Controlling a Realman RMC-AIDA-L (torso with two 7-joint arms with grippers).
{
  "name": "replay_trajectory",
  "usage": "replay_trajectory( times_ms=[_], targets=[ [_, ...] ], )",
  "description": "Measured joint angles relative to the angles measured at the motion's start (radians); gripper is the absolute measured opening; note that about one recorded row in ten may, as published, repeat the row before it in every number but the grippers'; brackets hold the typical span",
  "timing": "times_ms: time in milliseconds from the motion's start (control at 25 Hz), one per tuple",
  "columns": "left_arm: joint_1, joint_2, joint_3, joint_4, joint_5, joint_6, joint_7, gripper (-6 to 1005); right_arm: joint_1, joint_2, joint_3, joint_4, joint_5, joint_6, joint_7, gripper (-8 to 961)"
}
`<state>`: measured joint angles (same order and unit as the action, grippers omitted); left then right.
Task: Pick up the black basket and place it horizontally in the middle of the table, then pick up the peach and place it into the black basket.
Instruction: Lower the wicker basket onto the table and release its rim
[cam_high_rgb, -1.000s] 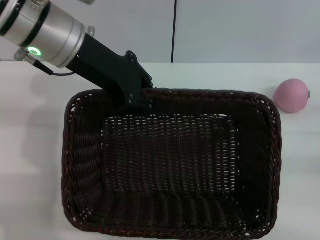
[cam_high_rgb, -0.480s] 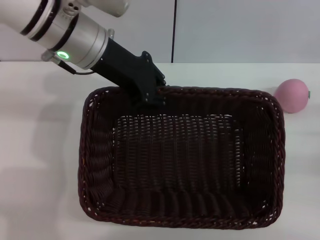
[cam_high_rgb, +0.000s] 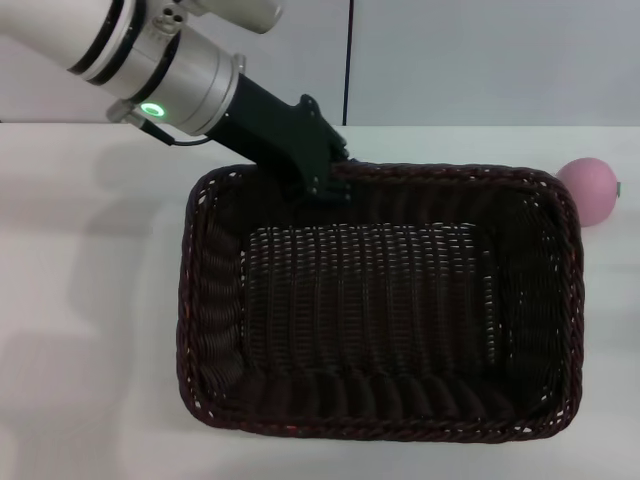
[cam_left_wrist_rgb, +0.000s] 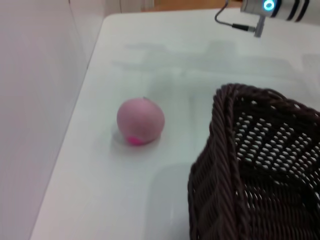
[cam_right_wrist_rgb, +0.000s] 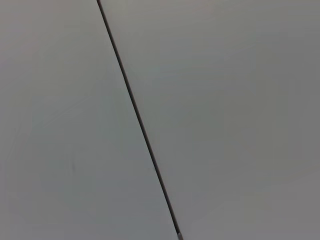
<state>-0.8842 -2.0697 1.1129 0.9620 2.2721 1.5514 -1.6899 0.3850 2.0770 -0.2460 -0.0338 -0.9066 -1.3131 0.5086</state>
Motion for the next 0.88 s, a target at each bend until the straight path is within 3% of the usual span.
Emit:
replay_trajectory(
  times_ms=[320, 440, 680, 880],
  targets=[
    [0.020, 0.000, 0.020, 0.007, -0.084, -0.058, 0.003, 208, -0.001, 0.000, 0.001, 0.008, 0.000, 0.002, -0.002, 712],
    [0.023, 0.000, 0.022, 0.007, -0.096, -0.079, 0.004, 424, -0.001, 0.000, 0.001, 0.009, 0.000, 0.004, -0.002, 712],
    [0.073, 0.006, 0.018, 0.018, -0.199, -0.154, 0.017, 619, -0.001, 0.000, -0.001, 0.011, -0.001, 0.012, -0.001, 710],
    [0.187, 0.003, 0.020, 0.054, -0.330, -0.298, 0.030, 813, -0.003, 0.000, -0.003, 0.012, -0.006, 0.006, 0.002, 709]
  ],
)
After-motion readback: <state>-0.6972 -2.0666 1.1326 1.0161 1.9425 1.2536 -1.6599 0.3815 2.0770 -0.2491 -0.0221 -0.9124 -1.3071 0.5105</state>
